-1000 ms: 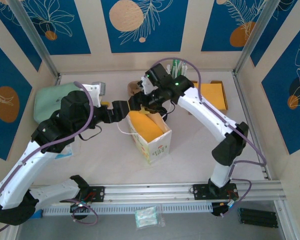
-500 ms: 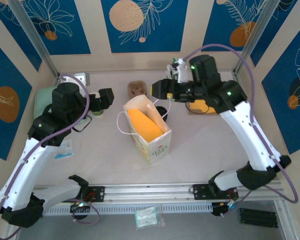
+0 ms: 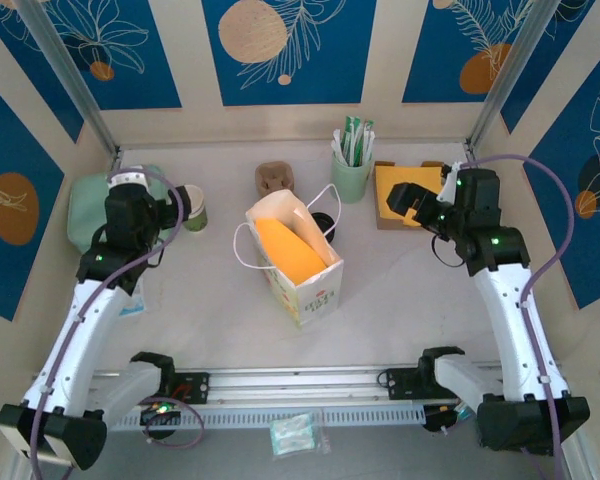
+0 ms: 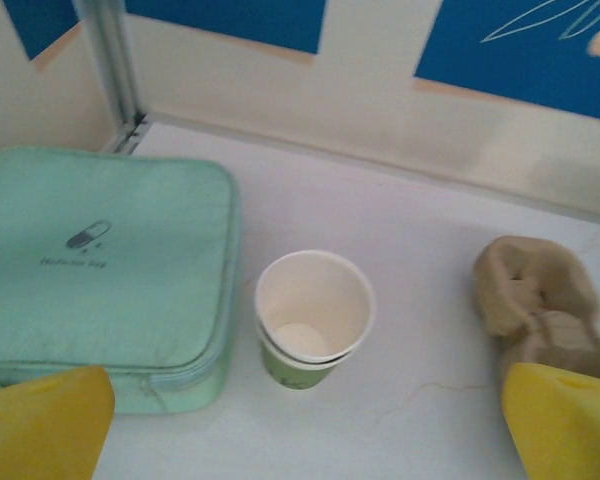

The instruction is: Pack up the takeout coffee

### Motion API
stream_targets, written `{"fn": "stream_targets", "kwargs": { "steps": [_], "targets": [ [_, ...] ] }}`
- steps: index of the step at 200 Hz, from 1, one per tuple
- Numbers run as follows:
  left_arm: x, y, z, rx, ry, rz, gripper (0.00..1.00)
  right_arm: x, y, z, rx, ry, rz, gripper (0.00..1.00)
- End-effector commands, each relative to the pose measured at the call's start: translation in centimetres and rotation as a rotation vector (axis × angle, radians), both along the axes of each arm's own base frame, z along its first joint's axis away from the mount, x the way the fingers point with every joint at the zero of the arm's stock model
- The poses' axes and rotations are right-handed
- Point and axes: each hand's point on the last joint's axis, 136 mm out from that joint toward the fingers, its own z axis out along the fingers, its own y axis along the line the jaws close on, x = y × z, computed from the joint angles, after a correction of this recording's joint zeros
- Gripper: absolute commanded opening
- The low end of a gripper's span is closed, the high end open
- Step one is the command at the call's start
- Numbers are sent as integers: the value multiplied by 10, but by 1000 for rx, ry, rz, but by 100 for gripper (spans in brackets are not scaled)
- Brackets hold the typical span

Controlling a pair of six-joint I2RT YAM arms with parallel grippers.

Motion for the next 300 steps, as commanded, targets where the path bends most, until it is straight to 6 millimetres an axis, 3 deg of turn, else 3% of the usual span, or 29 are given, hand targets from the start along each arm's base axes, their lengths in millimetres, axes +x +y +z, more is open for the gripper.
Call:
{"fn": "stream_targets", "kwargs": {
  "steps": [1,36,105,150,222,283,300],
  "targets": [
    [6,13,3,38,-93,44,99,18,-33,-4,-131,-106,-116,99],
    [8,21,-30,85,-126,74,99,28,-58,-36,-220,-128,-182,99],
    [21,21,-84,200,-148,45,99,48,-81,-96,-357,-173,-201,99],
    [33,15,-115,260,-108,-7,99,57,-90,-119,-394,-210,-218,99],
    [50,-2,-164,301,-93,-125,99,83,-58,-148,-364,-311,-59,99],
    [66,-19,-194,279,-100,-251,99,80,-25,-186,-397,-411,85,99],
    [69,-21,-200,272,-106,-272,99,85,-16,-187,-406,-395,129,99]
  ]
}}
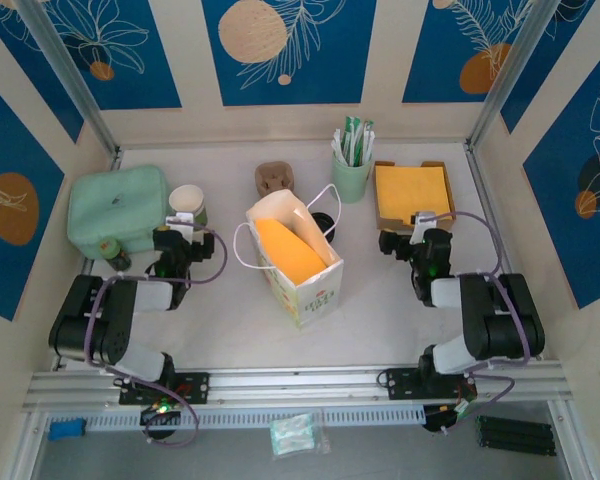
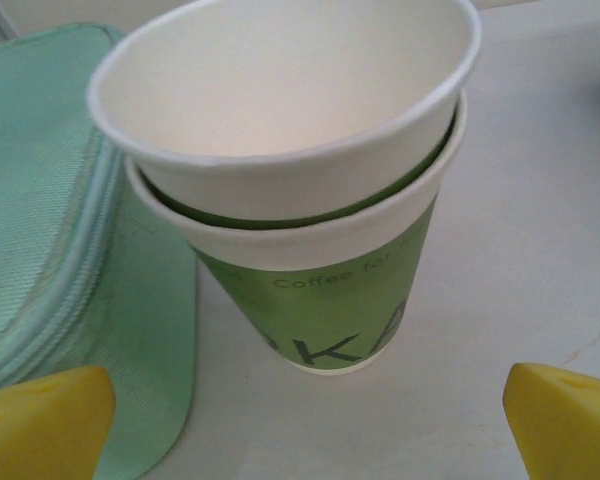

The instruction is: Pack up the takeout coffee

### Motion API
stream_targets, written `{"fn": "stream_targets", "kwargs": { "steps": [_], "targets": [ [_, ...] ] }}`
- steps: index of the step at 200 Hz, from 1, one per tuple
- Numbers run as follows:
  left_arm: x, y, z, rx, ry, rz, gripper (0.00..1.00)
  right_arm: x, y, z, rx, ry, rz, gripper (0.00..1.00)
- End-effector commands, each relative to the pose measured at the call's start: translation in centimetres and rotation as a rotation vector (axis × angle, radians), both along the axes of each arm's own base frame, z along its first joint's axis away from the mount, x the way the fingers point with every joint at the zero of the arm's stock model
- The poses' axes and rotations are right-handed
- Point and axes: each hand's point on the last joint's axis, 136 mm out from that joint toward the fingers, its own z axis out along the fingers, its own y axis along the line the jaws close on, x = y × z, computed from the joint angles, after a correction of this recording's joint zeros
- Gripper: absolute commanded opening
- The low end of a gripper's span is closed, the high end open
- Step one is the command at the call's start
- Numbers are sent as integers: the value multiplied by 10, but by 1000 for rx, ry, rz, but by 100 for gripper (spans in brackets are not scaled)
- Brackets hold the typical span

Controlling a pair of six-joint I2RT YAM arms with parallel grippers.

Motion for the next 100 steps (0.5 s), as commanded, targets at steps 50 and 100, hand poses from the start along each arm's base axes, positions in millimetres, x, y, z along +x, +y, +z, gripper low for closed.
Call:
{"fn": "stream_targets", "kwargs": {
  "steps": [50,100],
  "targets": [
    [12,-3,2,-70,-31,-80,99,24,6,25,-12,-72,52,99],
    [13,-2,1,-70,-26,-79,99,24,6,24,-1,-62,63,99]
  ]
}}
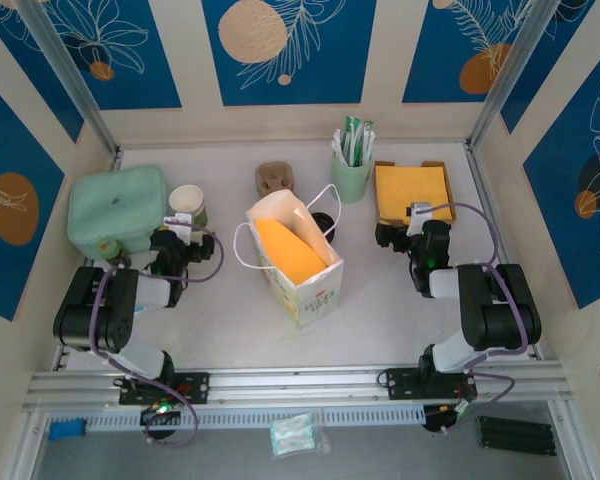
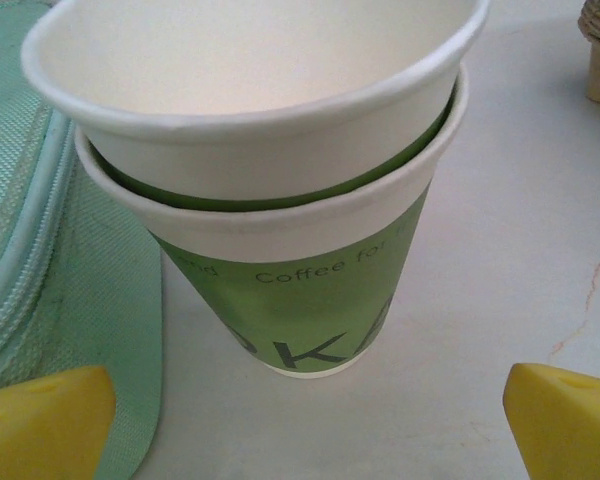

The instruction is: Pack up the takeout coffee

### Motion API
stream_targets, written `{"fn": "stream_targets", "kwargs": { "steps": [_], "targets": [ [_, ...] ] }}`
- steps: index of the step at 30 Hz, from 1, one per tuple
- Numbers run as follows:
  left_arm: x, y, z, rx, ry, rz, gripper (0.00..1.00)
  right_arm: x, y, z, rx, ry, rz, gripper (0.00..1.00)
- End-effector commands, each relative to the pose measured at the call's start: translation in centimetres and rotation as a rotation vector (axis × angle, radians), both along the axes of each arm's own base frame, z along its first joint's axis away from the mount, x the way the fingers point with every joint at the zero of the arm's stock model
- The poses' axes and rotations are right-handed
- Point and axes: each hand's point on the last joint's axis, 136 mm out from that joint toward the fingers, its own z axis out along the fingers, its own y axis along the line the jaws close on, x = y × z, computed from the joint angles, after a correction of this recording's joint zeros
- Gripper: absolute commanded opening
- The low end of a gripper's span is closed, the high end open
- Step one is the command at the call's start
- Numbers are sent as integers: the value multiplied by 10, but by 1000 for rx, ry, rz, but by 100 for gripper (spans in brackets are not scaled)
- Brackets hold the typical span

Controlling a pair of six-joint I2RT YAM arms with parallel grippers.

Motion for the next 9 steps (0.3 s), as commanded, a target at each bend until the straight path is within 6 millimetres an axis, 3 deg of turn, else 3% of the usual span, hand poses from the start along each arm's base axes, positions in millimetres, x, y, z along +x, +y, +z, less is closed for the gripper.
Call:
{"fn": "stream_targets", "kwargs": {
  "steps": [1,9],
  "targets": [
    [8,-3,10,-26,-35,-16,99,4,1,6,2,-19,15,99],
    [8,-3,11,-25,-40,-16,99,3,1,7,1,-21,15,99]
  ]
}}
